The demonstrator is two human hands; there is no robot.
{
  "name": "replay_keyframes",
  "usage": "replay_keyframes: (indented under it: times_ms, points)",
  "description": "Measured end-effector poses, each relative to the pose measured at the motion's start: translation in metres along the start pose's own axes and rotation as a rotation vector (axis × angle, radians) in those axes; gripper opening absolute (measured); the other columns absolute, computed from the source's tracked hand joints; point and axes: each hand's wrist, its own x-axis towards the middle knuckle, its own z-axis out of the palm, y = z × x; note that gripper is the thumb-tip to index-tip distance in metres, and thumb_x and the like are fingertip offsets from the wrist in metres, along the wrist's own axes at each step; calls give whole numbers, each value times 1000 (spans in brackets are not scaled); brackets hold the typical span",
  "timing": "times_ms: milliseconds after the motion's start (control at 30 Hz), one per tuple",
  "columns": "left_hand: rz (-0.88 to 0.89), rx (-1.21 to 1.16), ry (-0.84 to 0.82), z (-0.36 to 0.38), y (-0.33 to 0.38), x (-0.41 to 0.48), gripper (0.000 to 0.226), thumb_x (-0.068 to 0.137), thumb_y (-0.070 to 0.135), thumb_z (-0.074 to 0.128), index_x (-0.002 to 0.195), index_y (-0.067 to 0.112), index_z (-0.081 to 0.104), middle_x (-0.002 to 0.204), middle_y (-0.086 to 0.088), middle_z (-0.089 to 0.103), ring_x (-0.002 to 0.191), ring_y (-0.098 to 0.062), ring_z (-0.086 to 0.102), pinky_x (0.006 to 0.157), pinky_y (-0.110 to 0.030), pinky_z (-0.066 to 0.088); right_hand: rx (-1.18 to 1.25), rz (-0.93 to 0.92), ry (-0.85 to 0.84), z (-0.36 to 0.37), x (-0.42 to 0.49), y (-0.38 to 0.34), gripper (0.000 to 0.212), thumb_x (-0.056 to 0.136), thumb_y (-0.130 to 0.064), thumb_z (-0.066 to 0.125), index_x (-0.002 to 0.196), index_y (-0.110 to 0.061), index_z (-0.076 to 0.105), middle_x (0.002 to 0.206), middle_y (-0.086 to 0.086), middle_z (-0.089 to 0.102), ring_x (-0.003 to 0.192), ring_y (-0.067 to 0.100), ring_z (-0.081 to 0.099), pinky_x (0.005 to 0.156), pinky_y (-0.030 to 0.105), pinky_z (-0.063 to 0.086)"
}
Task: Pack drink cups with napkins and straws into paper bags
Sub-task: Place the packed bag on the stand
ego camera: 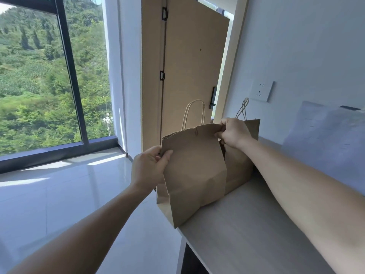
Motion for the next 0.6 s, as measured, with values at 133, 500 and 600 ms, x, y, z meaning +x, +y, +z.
replay_keyframes:
  times_ms: [133,500,600]
  points:
    - [35,0,-11,11,2,5,24,90,34,69,79,13,70,68,-6,68,67,-24,62,63,-39,51,-7,25,54,-1,7,5,19,80,-8,71,77,-26,64,77,-2,72,66,17,70,77,41,58]
    - [89,54,-35,17,-4,6,26,92,34,67,85,10,70,70,-11,68,68,-28,62,63,-41,51,25,22,133,8,-4,19,21,81,-11,66,84,-31,60,78,-3,69,71,20,67,71,32,55]
    - [53,48,-30,17,0,5,20,89,36,69,84,17,71,70,2,69,69,-17,63,64,-39,53,37,7,143,6,-8,21,21,82,-14,69,90,-32,62,86,-5,69,74,16,67,71,31,55]
